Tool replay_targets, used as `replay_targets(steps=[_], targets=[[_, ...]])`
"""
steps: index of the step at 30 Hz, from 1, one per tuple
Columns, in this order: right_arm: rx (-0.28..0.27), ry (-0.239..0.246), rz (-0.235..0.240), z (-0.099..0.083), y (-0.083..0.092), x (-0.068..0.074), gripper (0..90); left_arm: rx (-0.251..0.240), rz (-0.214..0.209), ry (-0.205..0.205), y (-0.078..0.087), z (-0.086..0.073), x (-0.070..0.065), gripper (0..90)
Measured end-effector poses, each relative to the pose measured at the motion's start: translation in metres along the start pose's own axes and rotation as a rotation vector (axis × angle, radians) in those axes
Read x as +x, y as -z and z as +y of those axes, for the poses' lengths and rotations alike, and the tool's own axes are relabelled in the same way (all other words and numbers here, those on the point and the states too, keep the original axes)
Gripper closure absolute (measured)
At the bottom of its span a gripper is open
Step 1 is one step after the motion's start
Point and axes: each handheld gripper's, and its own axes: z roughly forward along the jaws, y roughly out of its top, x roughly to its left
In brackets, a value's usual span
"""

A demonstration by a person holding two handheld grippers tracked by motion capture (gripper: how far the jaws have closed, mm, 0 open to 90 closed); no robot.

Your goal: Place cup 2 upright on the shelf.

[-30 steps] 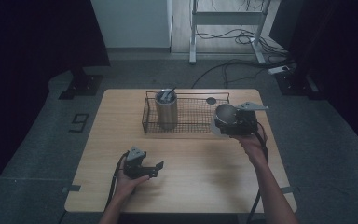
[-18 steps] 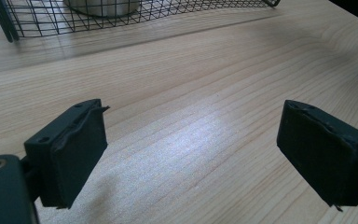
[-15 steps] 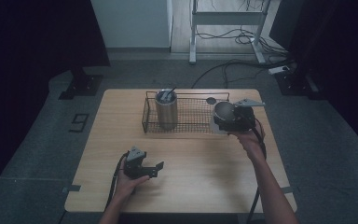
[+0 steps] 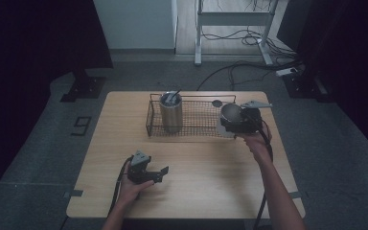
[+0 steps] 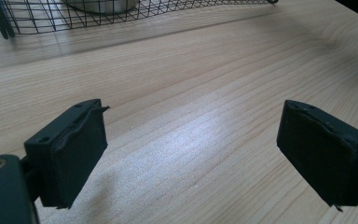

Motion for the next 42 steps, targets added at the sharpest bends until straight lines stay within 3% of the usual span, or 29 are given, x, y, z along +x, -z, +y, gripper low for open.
replay_targets(steps=[21,42], targets=[[0.006,0.023,-0.007,0.018,-0.003,-0.001,6.9,0.007,-0.003,0.000,-0.001,-0.001,0.000,8.4],[0.019,0.043,-0.025,0.043,-0.032,-0.004,6.9,0.000,-0.007,0.002,0.000,-0.001,0.000,8.5]])
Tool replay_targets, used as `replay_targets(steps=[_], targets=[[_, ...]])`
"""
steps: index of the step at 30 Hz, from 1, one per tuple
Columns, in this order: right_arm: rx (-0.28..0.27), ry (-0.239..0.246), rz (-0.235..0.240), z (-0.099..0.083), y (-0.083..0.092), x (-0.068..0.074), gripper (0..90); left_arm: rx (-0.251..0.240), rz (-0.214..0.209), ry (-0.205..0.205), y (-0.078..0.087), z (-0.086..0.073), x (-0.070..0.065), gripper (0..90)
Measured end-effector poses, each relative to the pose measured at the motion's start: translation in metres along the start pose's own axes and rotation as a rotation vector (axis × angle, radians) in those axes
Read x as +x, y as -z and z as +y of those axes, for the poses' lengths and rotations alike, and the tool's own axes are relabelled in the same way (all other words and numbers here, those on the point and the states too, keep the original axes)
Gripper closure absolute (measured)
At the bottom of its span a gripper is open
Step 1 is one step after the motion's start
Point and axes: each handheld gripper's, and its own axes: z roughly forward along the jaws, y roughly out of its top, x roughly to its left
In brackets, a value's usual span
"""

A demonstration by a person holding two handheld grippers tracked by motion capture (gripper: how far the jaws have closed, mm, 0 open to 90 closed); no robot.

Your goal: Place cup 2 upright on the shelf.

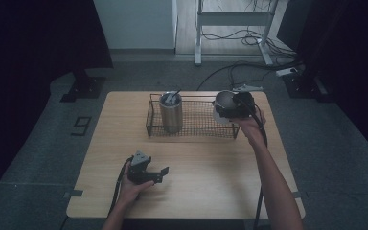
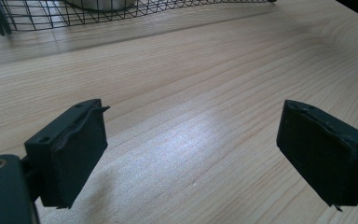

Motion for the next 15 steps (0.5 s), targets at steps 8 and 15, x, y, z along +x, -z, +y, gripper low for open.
replay_targets(steps=[8,15], targets=[[0.020,-0.024,0.009,-0.003,-0.015,-0.008,6.9,0.006,-0.002,-0.001,-0.001,-0.001,0.000,8.5],[0.039,-0.039,0.002,-0.003,-0.024,-0.015,6.8,0.012,0.001,-0.002,-0.003,-0.002,0.000,8.4]])
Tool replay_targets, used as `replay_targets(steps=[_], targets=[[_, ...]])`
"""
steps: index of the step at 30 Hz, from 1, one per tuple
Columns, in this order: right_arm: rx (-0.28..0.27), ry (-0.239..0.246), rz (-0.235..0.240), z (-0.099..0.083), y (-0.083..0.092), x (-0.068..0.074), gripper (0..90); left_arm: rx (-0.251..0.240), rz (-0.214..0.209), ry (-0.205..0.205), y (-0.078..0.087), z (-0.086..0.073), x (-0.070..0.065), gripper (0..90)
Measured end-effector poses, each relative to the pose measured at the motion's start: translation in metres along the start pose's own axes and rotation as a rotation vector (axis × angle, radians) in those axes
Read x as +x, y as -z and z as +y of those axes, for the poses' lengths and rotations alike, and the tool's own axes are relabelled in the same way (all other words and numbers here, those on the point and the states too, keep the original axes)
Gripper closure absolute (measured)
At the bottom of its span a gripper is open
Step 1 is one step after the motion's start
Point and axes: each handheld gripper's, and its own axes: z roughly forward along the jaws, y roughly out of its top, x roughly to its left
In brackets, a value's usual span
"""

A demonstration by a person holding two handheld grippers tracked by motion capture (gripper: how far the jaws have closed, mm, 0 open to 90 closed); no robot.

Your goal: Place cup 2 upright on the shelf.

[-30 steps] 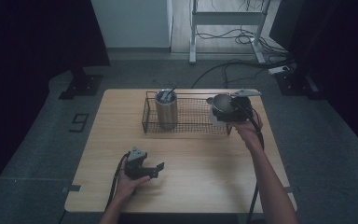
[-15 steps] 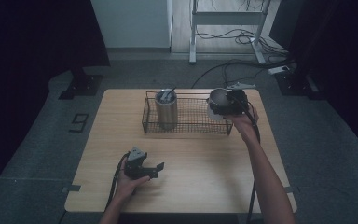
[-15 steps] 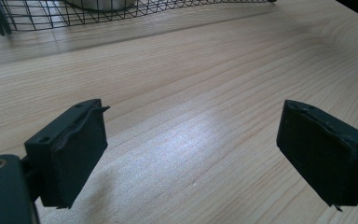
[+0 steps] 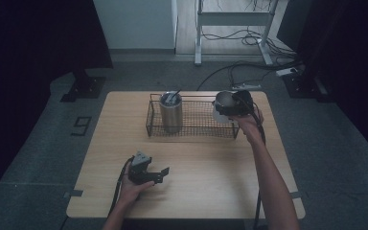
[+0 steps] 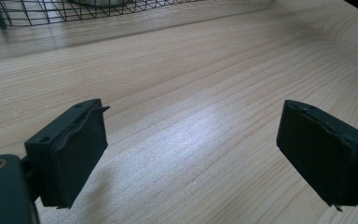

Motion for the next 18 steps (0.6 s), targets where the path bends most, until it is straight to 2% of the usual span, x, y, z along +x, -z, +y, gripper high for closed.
replay_targets(steps=[9,18], targets=[[-0.004,-0.005,-0.002,0.007,-0.009,-0.001,6.9,0.002,-0.001,-0.002,0.000,0.000,-0.001,8.4],[0.032,-0.005,-0.011,0.003,-0.029,-0.001,6.9,0.007,-0.002,-0.003,-0.001,-0.001,-0.001,8.5]])
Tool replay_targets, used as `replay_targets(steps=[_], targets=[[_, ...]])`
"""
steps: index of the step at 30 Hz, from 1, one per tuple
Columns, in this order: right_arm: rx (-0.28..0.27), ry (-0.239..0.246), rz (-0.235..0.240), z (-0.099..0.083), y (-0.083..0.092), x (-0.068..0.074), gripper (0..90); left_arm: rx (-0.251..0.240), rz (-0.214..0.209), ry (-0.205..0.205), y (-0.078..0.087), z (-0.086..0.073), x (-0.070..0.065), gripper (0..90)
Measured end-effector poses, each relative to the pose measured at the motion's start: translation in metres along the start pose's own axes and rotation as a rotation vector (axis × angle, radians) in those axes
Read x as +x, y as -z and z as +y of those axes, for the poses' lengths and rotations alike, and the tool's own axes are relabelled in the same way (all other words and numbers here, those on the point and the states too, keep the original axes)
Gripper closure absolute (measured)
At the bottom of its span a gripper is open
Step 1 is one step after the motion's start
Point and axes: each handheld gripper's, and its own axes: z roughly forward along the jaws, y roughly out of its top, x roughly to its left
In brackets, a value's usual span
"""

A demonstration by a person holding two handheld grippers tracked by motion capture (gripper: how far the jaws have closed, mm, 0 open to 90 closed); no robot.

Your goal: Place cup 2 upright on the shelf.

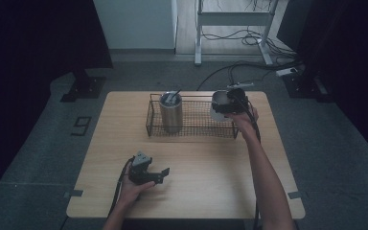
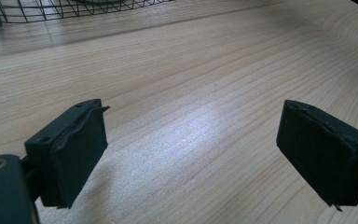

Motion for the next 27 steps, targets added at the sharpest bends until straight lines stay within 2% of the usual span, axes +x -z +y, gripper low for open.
replay_targets(steps=[13,27], targets=[[0.021,-0.001,0.001,-0.003,-0.021,0.002,6.9,0.006,0.000,-0.001,-0.001,-0.001,0.000,8.4],[0.067,0.006,-0.002,-0.010,-0.040,0.001,6.8,0.012,-0.003,-0.002,-0.003,-0.002,0.000,8.5]])
